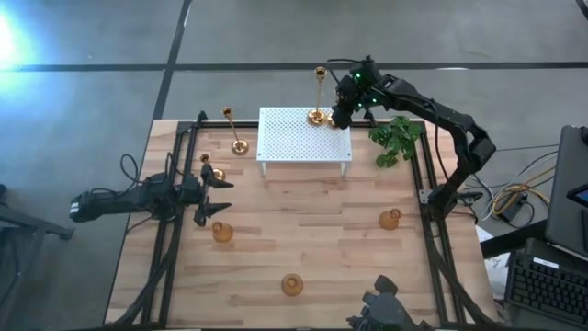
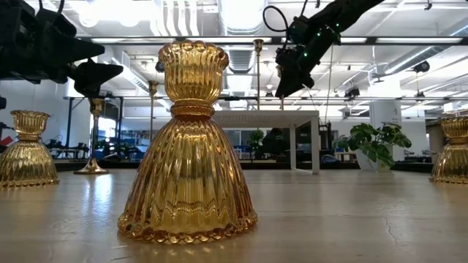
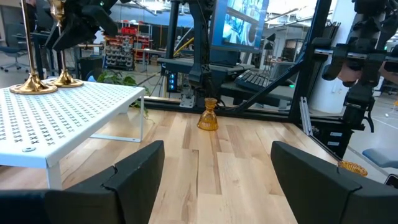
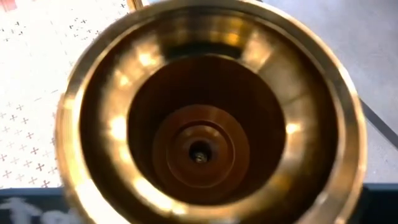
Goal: Pick & Place candle stick holders
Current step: Put the small golden candle holder on the shelf, then put the right orange candle holder on the shelf
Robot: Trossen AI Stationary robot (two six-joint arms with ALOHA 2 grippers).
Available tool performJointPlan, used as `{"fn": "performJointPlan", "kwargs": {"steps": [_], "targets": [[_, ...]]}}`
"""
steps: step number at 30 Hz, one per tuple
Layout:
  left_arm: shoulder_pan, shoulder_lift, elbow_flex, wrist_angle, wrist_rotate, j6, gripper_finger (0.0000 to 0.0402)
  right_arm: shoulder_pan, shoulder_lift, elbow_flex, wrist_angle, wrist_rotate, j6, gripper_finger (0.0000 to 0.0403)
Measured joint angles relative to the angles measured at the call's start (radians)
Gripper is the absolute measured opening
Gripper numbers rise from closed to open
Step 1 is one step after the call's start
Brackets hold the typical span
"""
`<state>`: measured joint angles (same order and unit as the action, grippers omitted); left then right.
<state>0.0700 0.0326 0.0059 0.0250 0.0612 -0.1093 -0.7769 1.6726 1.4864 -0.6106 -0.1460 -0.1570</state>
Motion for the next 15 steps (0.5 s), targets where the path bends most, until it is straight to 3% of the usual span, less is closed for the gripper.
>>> {"fn": "performJointPlan", "kwargs": {"steps": [15], "targets": [[0.0, 0.0, 0.0, 0.0, 0.0, 0.0, 0.0301, 0.0, -0.002, 0.001, 0.006, 0.017, -0.008, 0.022]]}}
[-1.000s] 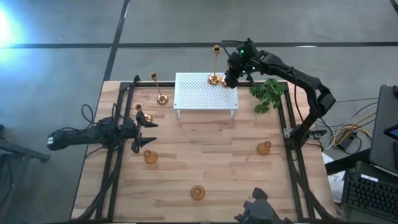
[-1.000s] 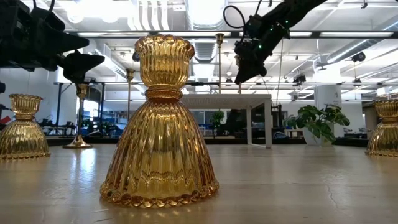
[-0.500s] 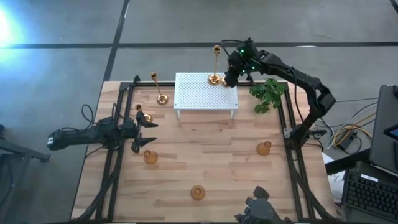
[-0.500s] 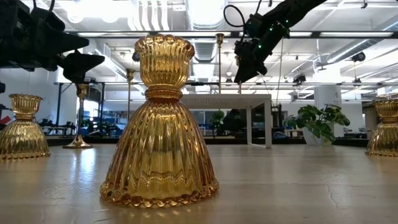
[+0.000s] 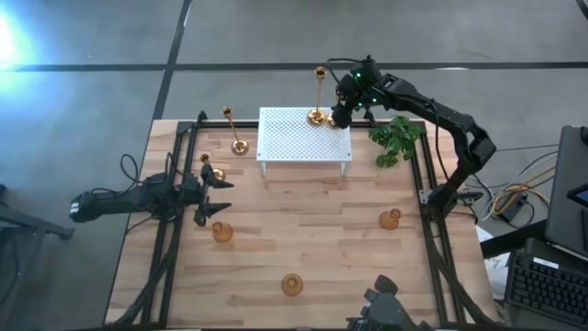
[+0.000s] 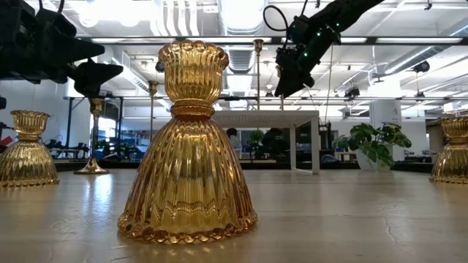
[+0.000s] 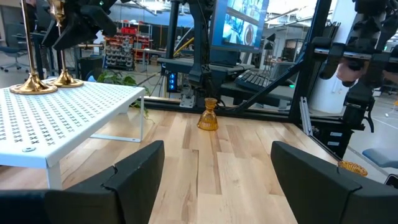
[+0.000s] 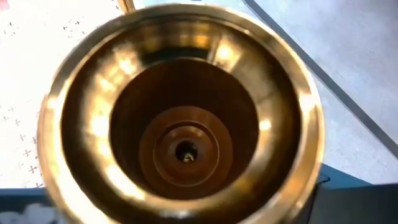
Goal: Pick & Place candle stick holders
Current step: Put the right orange candle holder on the shelf
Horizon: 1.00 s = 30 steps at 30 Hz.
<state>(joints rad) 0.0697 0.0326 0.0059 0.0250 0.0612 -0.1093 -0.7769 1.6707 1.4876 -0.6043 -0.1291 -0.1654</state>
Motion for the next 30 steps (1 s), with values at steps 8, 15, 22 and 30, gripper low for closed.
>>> {"fn": "performJointPlan", "kwargs": {"steps": [8, 15, 22, 30], "targets": [[0.0, 0.0, 0.0, 0.0, 0.0, 0.0, 0.03, 0.0, -0.003, 0.0, -0.04, -0.001, -0.02, 0.0231], [0.0, 0.0, 0.0, 0.0, 0.0, 0.0, 0.03, 0.0, -0.035, -0.001, -0.039, -0.001, -0.022, 0.0217], [0.0, 0.0, 0.0, 0.0, 0.0, 0.0, 0.03, 0.0, -0.118, -0.034, -0.047, -0.002, -0.006, 0.0214], [0.0, 0.0, 0.0, 0.0, 0.0, 0.0, 0.03, 0.006, -0.208, -0.046, -0.19, -0.008, 0.022, 0.0214]]}}
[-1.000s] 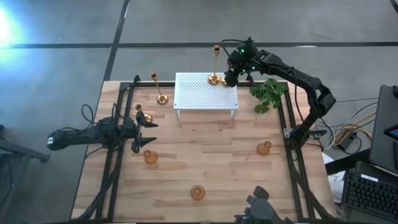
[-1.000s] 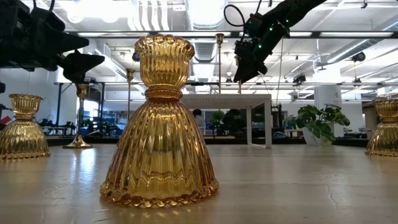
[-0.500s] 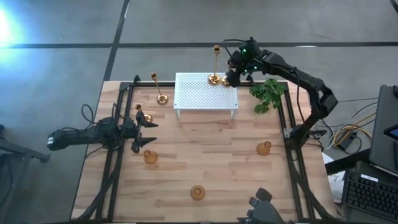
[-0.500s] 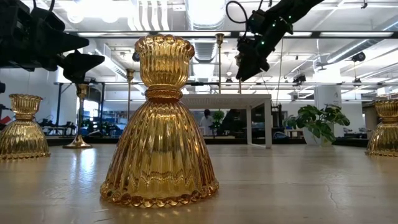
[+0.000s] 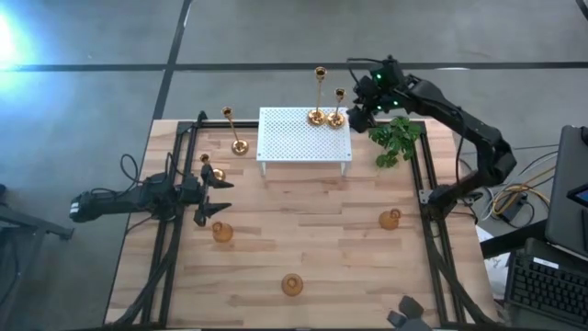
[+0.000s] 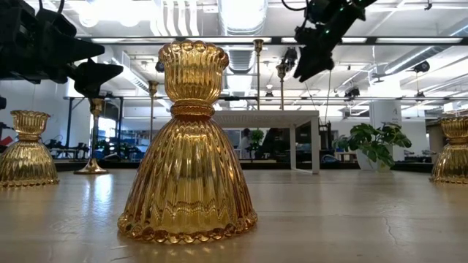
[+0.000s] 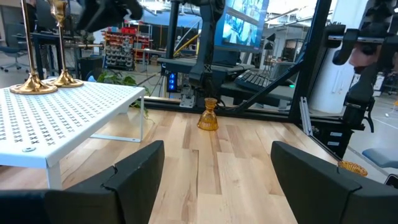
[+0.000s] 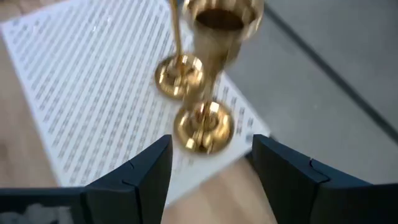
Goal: Pick & Place candle stick holders
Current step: Put the right orange candle holder on the shelf
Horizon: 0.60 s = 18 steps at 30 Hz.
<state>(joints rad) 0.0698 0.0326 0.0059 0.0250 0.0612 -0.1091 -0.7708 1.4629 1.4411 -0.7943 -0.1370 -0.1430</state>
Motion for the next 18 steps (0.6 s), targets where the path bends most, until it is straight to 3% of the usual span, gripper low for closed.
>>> {"fn": "performJointPlan", "kwargs": {"steps": [10, 18], "targets": [[0.0, 0.0, 0.0, 0.0, 0.0, 0.0, 0.03, 0.052, -0.191, -0.093, -0.194, -0.032, 0.055, 0.0214], [0.0, 0.0, 0.0, 0.0, 0.0, 0.0, 0.0301, 0.206, -0.413, -0.246, -0.228, -0.073, 0.193, 0.0214]]}}
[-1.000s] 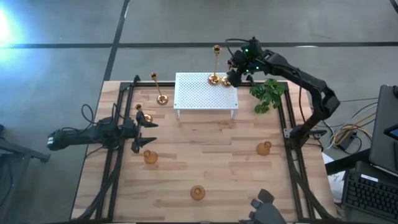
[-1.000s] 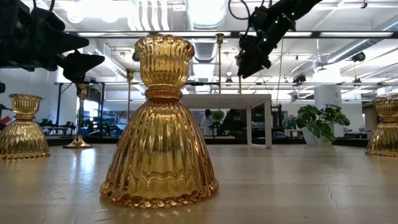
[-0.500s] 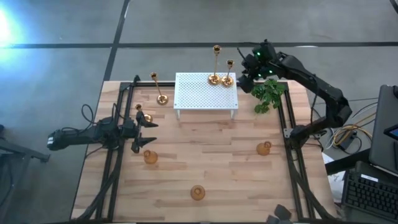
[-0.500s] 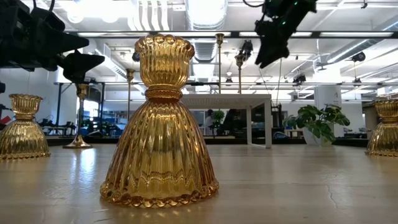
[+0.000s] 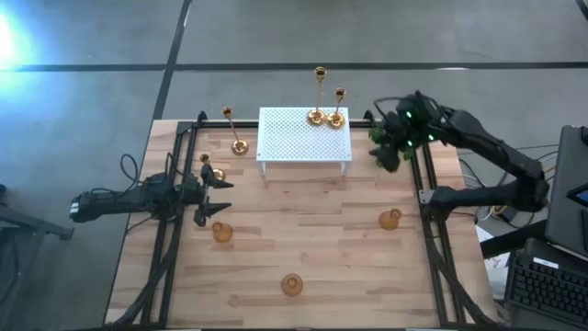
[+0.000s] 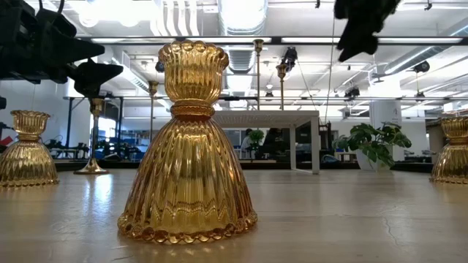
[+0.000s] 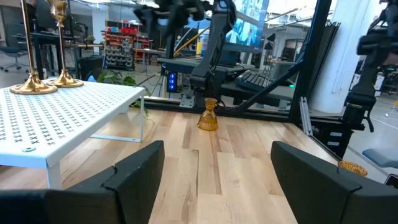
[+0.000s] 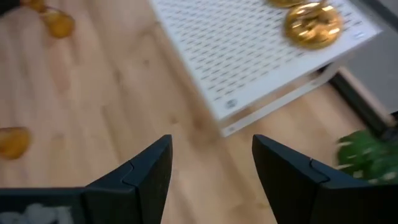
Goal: Pick & Place candle stick holders
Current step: Put the right orange candle holder on the shelf
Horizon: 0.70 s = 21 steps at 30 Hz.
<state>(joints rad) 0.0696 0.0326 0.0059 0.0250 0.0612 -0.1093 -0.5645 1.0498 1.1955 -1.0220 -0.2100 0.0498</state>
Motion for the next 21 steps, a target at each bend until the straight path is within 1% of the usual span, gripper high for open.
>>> {"fn": "performJointPlan", "kwargs": {"steps": [6, 11, 15, 21], "targets": [[0.0, 0.0, 0.0, 0.0, 0.0, 0.0, 0.0301, 0.177, -0.152, -0.091, 0.004, 0.0, 0.18, 0.0214], [0.0, 0.0, 0.0, 0.0, 0.0, 0.0, 0.03, 0.375, -0.246, -0.156, 0.01, 0.017, 0.366, 0.0214], [0.0, 0.0, 0.0, 0.0, 0.0, 0.0, 0.03, 0.574, -0.278, -0.226, 0.002, 0.113, 0.554, 0.0214], [0.0, 0.0, 0.0, 0.0, 0.0, 0.0, 0.03, 0.902, -0.255, -0.339, 0.001, 0.244, 0.87, 0.0196]]}}
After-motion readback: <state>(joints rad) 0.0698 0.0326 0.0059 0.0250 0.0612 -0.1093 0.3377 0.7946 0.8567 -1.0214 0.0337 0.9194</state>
